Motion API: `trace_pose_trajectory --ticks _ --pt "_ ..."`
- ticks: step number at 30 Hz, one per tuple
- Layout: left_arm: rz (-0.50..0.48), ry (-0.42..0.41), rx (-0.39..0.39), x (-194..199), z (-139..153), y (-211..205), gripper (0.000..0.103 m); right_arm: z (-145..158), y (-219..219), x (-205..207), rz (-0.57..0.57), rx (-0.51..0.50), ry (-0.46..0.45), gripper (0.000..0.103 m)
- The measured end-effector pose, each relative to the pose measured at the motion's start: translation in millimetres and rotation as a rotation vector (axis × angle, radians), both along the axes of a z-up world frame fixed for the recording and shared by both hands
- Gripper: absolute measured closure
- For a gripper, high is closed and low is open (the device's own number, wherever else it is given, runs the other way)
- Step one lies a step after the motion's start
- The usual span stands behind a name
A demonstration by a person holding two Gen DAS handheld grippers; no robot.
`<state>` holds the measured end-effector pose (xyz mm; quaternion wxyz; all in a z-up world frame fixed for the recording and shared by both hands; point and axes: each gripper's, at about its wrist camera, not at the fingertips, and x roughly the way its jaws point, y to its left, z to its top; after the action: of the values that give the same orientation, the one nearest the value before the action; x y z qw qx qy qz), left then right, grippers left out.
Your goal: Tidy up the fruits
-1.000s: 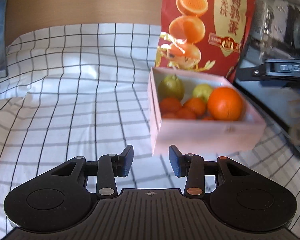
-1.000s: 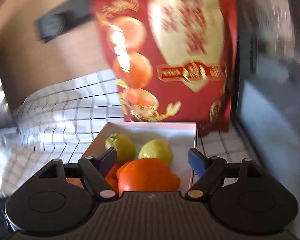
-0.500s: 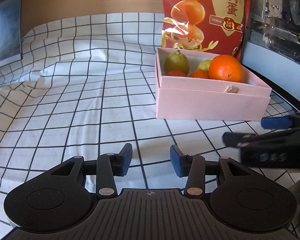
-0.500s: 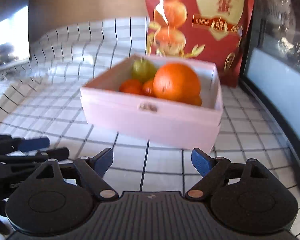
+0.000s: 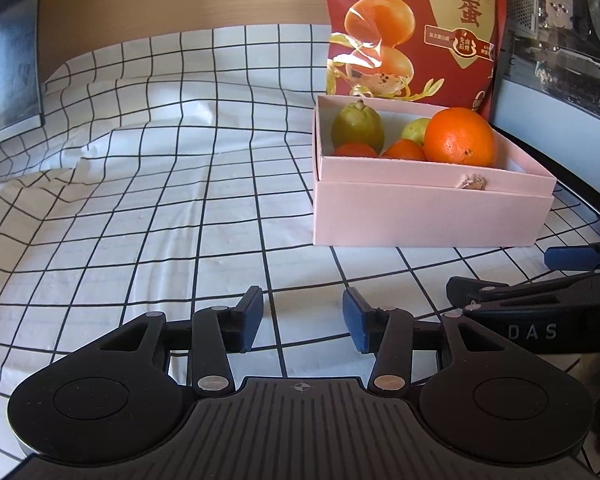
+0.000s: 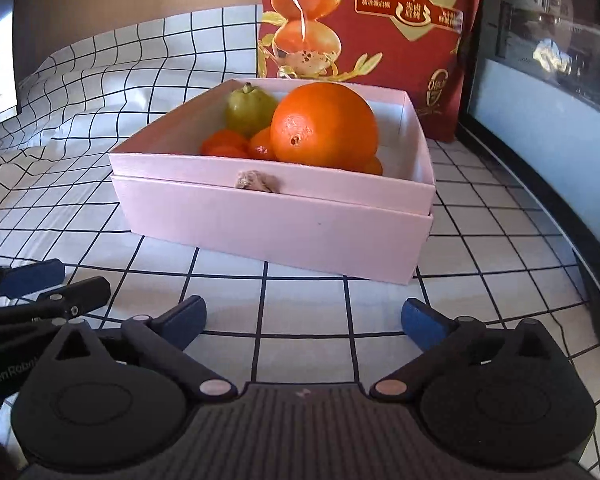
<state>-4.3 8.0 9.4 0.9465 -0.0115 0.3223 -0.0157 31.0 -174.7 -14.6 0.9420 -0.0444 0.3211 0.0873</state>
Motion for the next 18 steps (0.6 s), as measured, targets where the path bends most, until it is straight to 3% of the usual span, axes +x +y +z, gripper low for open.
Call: trace_pose_trajectory --ticks 3,7,18 --pt "-0.002 0.0 -0.005 0.5 -0.3 1.2 0.054 -0.6 4.1 -6.4 -0.007 -0.02 -0.038 0.0" --pt "-0.002 0.0 -0.006 0.6 -0.4 1.4 0.054 2.2 -5.1 -1.9 -0.01 0.043 -0.015 0.0" --pt "-0.002 0.0 -0.005 0.5 -0.4 1.5 0.054 2.1 -4.1 -1.2 -0.009 0.028 -0.014 0.0"
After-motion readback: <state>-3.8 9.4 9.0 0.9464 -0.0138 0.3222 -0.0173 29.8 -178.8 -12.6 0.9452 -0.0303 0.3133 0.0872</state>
